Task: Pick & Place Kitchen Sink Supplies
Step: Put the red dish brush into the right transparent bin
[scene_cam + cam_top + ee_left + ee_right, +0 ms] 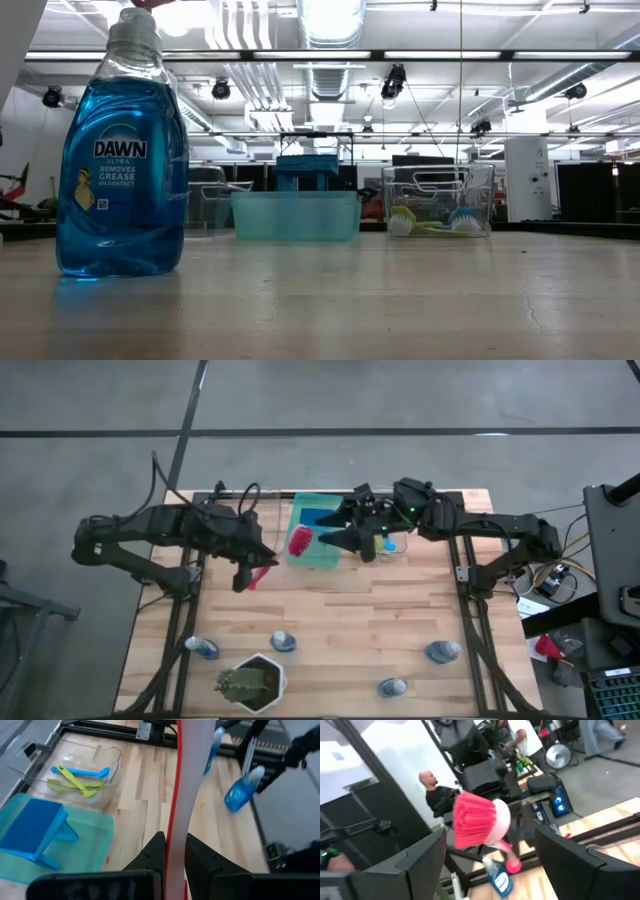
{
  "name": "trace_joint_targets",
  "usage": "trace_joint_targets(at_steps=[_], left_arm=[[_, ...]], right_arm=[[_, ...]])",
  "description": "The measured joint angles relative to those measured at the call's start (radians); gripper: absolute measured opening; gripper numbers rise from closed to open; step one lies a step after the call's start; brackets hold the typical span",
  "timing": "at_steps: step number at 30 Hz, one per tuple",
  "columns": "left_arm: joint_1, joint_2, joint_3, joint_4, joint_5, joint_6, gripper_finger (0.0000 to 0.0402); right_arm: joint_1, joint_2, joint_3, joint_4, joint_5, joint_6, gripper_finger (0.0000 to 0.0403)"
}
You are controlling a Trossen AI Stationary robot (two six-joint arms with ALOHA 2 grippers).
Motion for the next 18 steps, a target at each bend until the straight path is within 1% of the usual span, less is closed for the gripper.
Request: trace_joint_targets(at_steps=[4,7,12,15,18], left_arm=[[0.003,0.000,0.002,0.014,-0.004,-0.088,0.0043],[0.003,0.001,0.001,0.013,-0.004,-0.106,0.0043],[0.005,0.005,-0.002,0.012,-0.007,-0.123,0.0042],[0.003,0.003,-0.002,0.017,-0.005,-0.121,0.0043],[-0.007,-0.007,-0.003,0.023,0.000,-0.120,0.0041]], right_arm=[[0.020,0.042,0.000,0.127,0.015,0.029,0.0295],[0.041,0.072,0.001,0.220,0.058,0.065,0.0297],[0.039,0.108,0.002,0.247,0.083,0.132,0.0299],[0.043,0.119,0.003,0.277,0.075,0.163,0.0296],[0.045,0.112,0.003,0.270,0.071,0.169,0.0295]])
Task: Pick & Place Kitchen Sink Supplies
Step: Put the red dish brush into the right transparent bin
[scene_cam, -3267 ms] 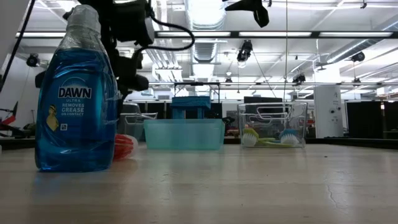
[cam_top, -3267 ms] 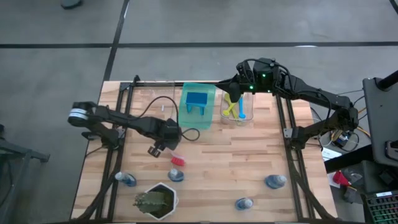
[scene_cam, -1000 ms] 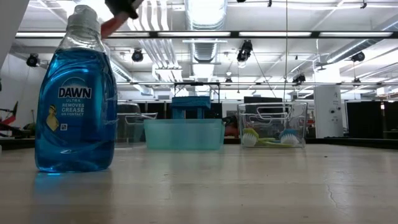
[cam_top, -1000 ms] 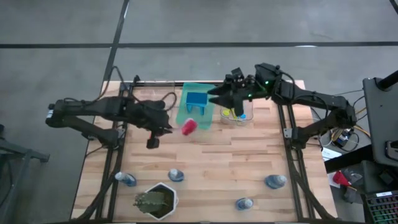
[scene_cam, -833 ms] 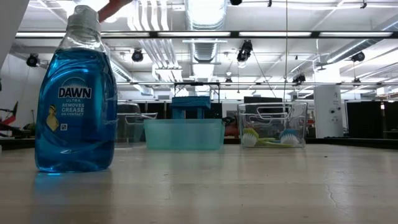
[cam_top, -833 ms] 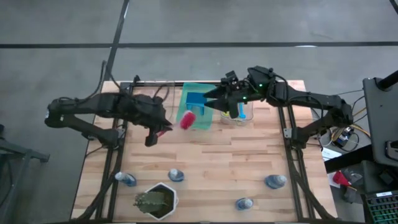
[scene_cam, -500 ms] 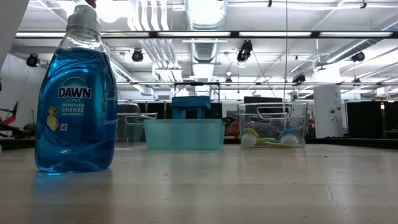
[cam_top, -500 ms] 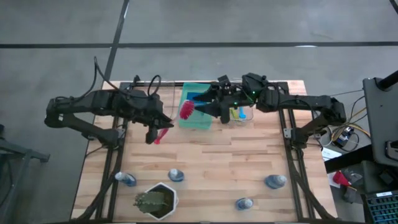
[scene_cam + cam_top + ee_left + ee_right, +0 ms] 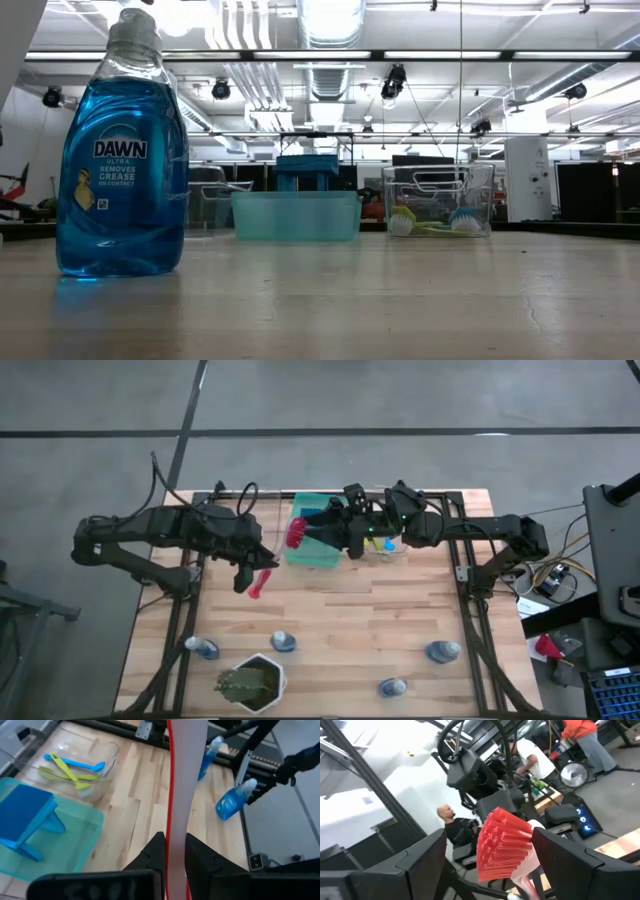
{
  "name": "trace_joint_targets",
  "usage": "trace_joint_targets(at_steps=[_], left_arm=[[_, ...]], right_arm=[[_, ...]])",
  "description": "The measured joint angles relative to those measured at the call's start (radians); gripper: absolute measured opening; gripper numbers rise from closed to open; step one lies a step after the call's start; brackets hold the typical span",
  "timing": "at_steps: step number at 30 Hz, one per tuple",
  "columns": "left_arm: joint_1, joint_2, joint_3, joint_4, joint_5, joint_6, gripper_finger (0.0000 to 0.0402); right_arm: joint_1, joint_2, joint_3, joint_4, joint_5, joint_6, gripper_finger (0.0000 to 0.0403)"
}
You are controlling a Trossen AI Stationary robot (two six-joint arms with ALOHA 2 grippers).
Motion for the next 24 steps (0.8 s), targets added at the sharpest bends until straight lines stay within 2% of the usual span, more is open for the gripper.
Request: trace_joint_targets(at_steps=[15,24], left_arm=[[0.001,-0.101,0.010,0.025,-0.058,-0.026,0.0038],[0.001,-0.062,0.001,0.035,-0.062,-0.045,0.0039]], right_arm=[[-0.005,-0.018,-0.003,-0.030,0.026,-0.030,0.0312],[-0.005,0.024,0.013,0.022,0.035,0.011,0.0333]])
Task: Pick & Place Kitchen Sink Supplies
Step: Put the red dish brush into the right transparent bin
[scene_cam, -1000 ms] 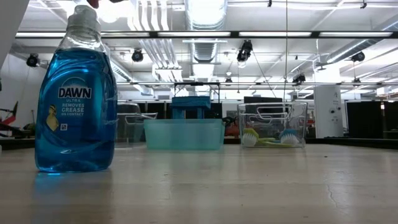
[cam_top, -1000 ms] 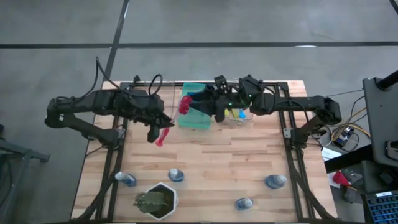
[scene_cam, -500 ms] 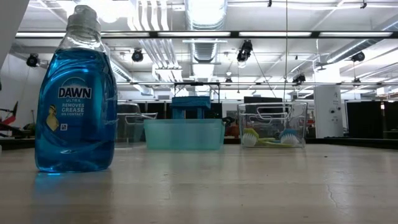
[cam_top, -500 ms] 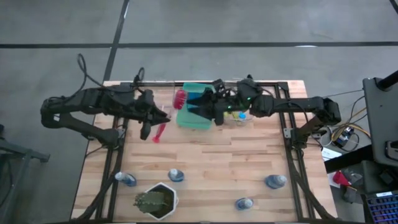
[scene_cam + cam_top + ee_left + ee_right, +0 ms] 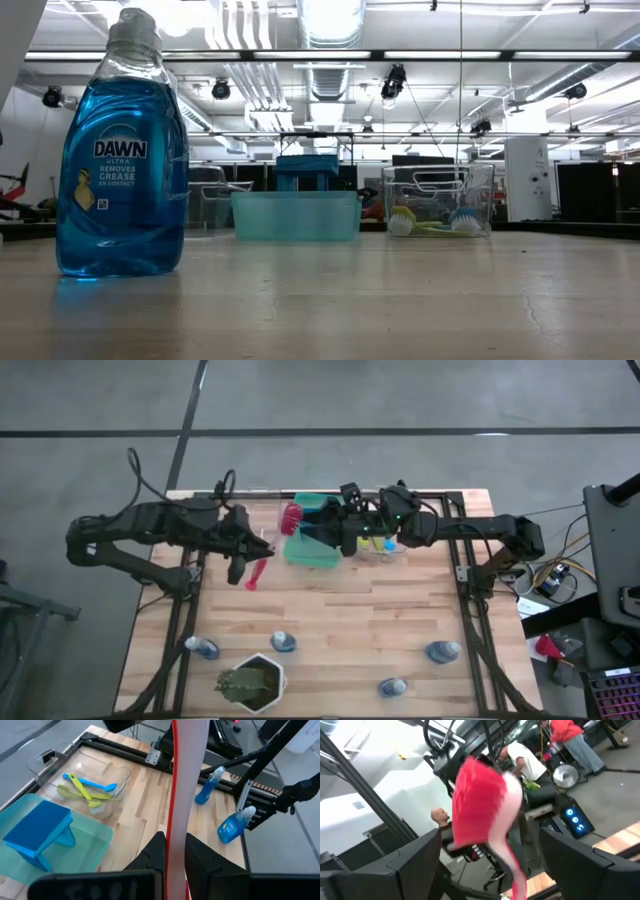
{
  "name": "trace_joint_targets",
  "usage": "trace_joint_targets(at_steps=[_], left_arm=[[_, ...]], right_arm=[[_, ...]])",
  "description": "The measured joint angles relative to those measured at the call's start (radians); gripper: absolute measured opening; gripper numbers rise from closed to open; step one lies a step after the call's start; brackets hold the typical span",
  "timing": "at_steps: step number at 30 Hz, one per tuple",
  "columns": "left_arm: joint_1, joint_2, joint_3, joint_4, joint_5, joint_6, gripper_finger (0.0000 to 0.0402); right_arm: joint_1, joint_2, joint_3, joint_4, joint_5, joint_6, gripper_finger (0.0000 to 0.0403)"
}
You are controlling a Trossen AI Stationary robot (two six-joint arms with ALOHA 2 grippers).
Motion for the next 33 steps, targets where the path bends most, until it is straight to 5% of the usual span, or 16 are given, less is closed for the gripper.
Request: trace_joint_targets(at_steps=[9,21,33], left_arm=[[0.000,0.029,0.000,0.008,0.005,0.001,0.0040],[0.000,0.026,0.002,0.019,0.005,-0.001,0.0040],[0.000,0.029,0.002,0.019,0.005,0.003,0.0042]], right_arm=[[-0.004,0.053,0.101,0.004,-0.002,-0.010,0.0350],[-0.005,0.095,0.144,-0.007,-0.013,-0.001,0.0321],[-0.005,0.095,0.146,-0.003,-0.016,-0.001,0.0234]])
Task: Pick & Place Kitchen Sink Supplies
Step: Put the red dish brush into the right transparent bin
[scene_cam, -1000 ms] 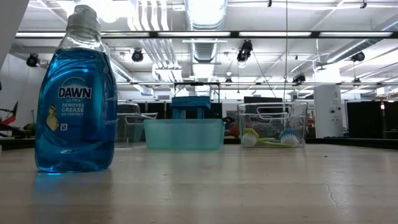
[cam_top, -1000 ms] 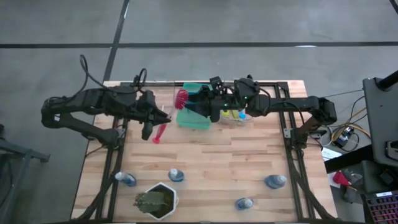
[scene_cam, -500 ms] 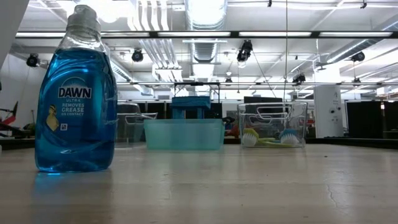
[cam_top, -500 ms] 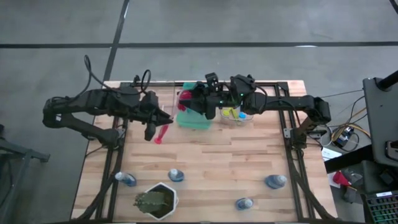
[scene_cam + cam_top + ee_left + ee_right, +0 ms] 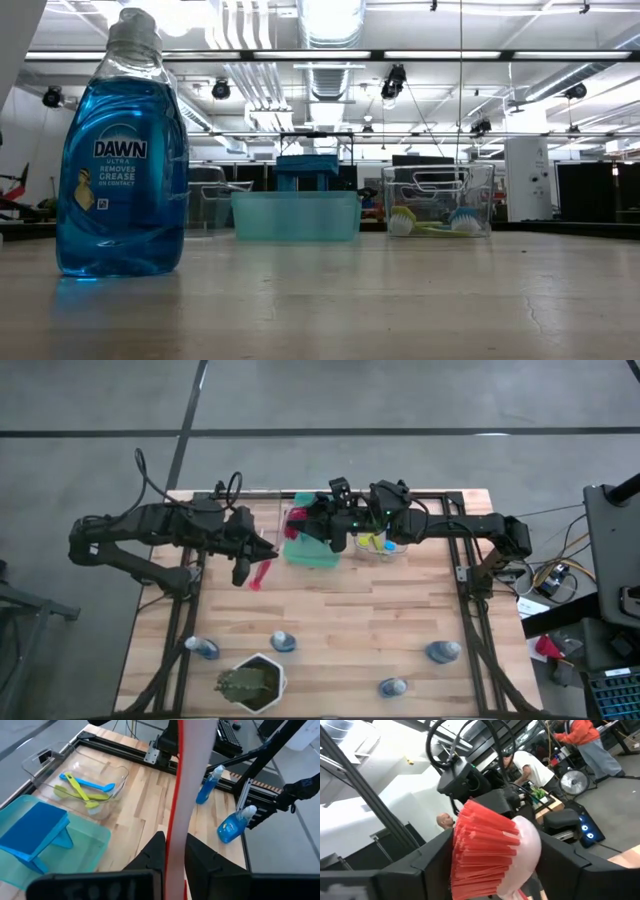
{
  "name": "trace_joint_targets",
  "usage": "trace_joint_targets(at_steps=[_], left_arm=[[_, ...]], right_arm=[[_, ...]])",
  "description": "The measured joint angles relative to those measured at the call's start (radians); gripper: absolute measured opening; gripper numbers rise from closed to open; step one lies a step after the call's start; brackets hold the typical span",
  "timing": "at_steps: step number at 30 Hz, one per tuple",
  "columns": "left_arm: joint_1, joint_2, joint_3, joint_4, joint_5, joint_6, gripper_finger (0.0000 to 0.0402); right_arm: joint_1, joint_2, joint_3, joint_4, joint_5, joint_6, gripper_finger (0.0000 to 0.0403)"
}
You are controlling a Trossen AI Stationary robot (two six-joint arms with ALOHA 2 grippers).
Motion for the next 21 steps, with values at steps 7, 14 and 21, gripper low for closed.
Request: trace_joint_targets(at_steps=[7,14,21], left_arm=[[0.001,0.000,0.000,-0.005,-0.017,-0.006,0.0074],[0.001,0.000,0.000,0.009,-0.018,-0.026,0.0123],[0.001,-0.002,0.015,0.028,0.001,-0.056,0.0160]], right_arm=[[0.001,-0.001,0.000,0.005,-0.007,0.001,0.0198],[0.001,-0.001,0.000,0.002,-0.005,-0.007,0.0195],[-0.002,-0.002,0.000,0.001,0.001,-0.015,0.0194]])
